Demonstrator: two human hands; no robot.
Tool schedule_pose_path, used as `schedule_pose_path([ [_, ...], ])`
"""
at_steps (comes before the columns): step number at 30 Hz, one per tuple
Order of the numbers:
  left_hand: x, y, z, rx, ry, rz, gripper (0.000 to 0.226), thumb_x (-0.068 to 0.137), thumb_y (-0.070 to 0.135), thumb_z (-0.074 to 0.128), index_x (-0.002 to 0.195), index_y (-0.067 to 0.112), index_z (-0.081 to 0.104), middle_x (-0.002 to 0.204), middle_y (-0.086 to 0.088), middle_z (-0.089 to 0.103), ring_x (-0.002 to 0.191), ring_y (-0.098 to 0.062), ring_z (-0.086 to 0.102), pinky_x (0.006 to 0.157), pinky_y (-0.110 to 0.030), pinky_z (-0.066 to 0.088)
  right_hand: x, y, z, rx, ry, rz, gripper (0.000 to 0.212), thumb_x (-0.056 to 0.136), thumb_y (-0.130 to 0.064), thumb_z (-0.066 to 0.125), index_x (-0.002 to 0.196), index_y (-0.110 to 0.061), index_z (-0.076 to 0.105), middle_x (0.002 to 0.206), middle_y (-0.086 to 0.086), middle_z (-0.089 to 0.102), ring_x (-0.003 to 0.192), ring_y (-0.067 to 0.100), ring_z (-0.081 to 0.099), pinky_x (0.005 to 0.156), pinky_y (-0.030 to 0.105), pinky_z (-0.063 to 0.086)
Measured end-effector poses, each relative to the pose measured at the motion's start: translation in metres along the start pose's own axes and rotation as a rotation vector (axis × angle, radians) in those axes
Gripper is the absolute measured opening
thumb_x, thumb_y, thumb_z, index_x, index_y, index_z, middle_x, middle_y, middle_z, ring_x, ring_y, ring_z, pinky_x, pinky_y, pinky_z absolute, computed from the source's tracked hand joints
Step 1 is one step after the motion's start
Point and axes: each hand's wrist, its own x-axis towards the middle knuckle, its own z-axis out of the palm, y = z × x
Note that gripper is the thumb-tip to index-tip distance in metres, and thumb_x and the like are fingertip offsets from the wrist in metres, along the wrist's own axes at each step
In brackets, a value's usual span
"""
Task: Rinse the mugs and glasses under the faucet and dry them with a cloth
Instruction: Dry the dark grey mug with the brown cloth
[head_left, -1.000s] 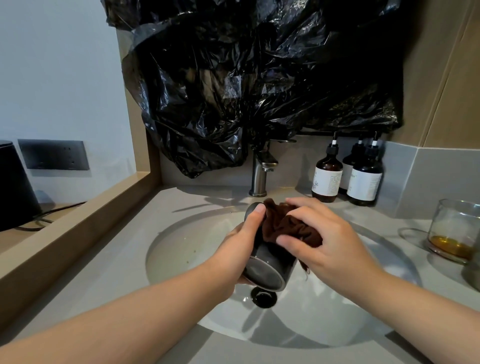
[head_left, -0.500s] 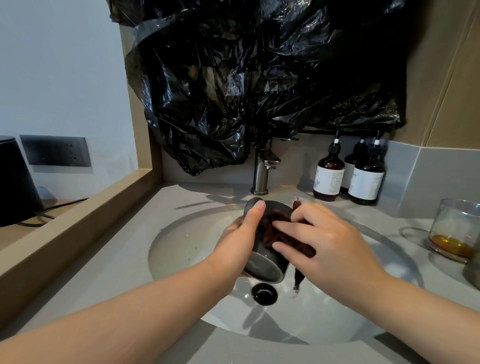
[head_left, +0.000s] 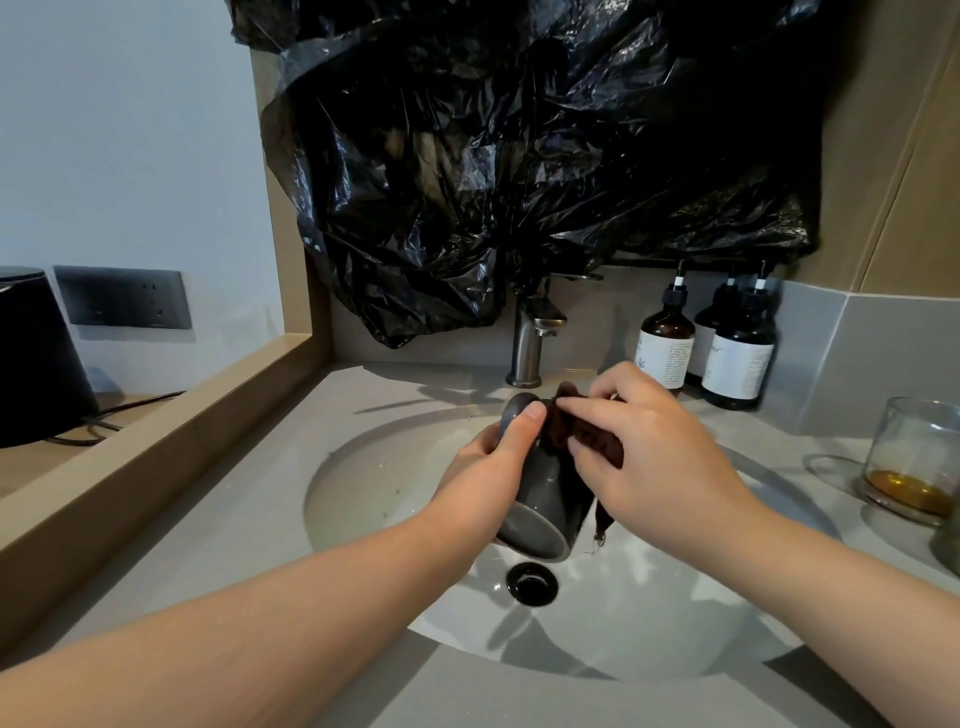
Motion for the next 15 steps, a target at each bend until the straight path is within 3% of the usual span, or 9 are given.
schedule_pose_path([
  [3, -0.002, 0.001, 0.001, 0.022, 0.003, 0.019, 0.032, 0.081, 0.066, 0.052, 0.089, 0.036, 0.060, 0.090, 0.007, 0.072, 0.088, -0.014, 0.069, 0.092, -0.039, 0.053, -0.002, -0.004, -0.002, -0.013, -0.057, -0.042, 0.031, 0.080, -0.025, 0.057, 0.108, -0.019, 0.071, 0.090, -0.008, 0.046, 0.084, 0.010, 0.044, 0.062, 0.021, 0.039],
  [6, -0.004, 0.001, 0.000, 0.038, -0.012, 0.043, 0.035, 0.081, 0.065, 0.053, 0.094, 0.035, 0.063, 0.092, 0.005, 0.073, 0.089, -0.015, 0.070, 0.092, -0.040, 0.053, -0.009, -0.012, -0.006, 0.023, -0.135, -0.110, 0.025, 0.079, -0.025, 0.055, 0.098, -0.024, 0.072, 0.089, -0.010, 0.045, 0.083, 0.008, 0.043, 0.060, 0.033, 0.048],
  [11, -0.005, 0.002, 0.001, 0.007, -0.019, 0.051, 0.031, 0.083, 0.063, 0.053, 0.091, 0.034, 0.062, 0.087, 0.006, 0.074, 0.085, -0.013, 0.070, 0.089, -0.037, 0.054, -0.001, -0.009, -0.005, 0.003, -0.037, -0.038, 0.030, 0.080, -0.028, 0.053, 0.102, -0.024, 0.072, 0.087, -0.007, 0.046, 0.082, 0.012, 0.045, 0.059, 0.032, 0.047],
  [15, -0.007, 0.002, 0.000, 0.017, -0.027, 0.044, 0.035, 0.082, 0.065, 0.052, 0.095, 0.034, 0.062, 0.091, 0.004, 0.074, 0.088, -0.015, 0.070, 0.089, -0.037, 0.054, -0.005, -0.012, -0.006, -0.001, -0.088, -0.076, 0.030, 0.080, -0.027, 0.053, 0.104, -0.023, 0.071, 0.088, -0.007, 0.045, 0.082, 0.013, 0.044, 0.060, 0.035, 0.048],
])
